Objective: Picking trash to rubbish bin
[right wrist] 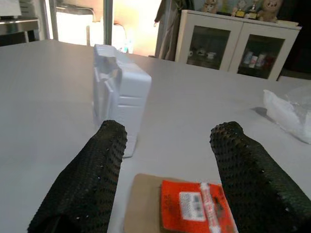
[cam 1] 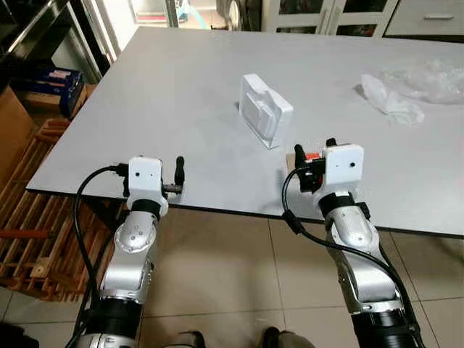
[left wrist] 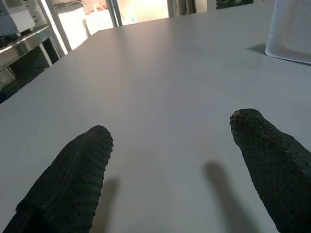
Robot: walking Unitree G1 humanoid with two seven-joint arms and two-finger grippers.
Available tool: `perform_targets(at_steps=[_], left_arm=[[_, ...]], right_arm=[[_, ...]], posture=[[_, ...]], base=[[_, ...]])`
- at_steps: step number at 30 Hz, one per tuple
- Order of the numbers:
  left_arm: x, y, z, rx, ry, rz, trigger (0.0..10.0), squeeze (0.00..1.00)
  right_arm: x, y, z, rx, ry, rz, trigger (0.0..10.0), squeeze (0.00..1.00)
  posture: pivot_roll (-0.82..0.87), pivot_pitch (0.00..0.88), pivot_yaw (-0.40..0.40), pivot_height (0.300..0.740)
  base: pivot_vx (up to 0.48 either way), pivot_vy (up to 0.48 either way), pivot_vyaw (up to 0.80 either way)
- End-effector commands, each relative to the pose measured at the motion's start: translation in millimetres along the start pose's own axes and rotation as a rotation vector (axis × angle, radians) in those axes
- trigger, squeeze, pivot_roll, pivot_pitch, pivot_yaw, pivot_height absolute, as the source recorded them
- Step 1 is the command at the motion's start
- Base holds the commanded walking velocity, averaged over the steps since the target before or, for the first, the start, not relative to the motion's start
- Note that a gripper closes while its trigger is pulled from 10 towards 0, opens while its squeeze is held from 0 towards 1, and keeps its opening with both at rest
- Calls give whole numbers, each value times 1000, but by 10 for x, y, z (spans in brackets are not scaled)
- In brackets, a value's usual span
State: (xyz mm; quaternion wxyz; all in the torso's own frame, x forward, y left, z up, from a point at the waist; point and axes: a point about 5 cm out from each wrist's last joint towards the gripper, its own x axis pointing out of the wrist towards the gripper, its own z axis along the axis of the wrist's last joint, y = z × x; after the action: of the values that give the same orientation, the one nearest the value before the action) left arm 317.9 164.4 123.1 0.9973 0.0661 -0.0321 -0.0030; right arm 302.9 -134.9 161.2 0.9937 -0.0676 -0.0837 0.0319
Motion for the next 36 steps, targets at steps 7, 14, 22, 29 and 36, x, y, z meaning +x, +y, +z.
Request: perform_targets(at_steps=[7, 14, 22, 29, 36], left_arm=[[-10, 9, 21, 6, -3, -4, 10000, 0], [-21, 13, 12, -2, 1, -1, 10000, 0], [-55, 42, 15, -2, -1, 0, 10000, 0], [-67, 82, 18, 8, 3, 10, 10000, 0], [-78, 80, 24, 10, 7, 9, 10000, 0]], right_arm=[[-16, -32, -9, 4, -3, -21, 10000, 0], [3, -11, -1, 8, -5, -23, 10000, 0], [20, 23, -12, 32, -1, -20, 10000, 0], [16, 90, -34, 104, 15, -3, 10000, 0], [47, 73, -64, 157, 50, -47, 10000, 0]], posture=[[-10, 137, 28, 740], [-3, 142, 25, 740], [15, 147, 27, 740], [32, 150, 29, 740], [37, 149, 31, 740]], base=[[480, 0, 0], [443, 0, 0], [0, 0, 0], [0, 0, 0], [0, 0, 0]])
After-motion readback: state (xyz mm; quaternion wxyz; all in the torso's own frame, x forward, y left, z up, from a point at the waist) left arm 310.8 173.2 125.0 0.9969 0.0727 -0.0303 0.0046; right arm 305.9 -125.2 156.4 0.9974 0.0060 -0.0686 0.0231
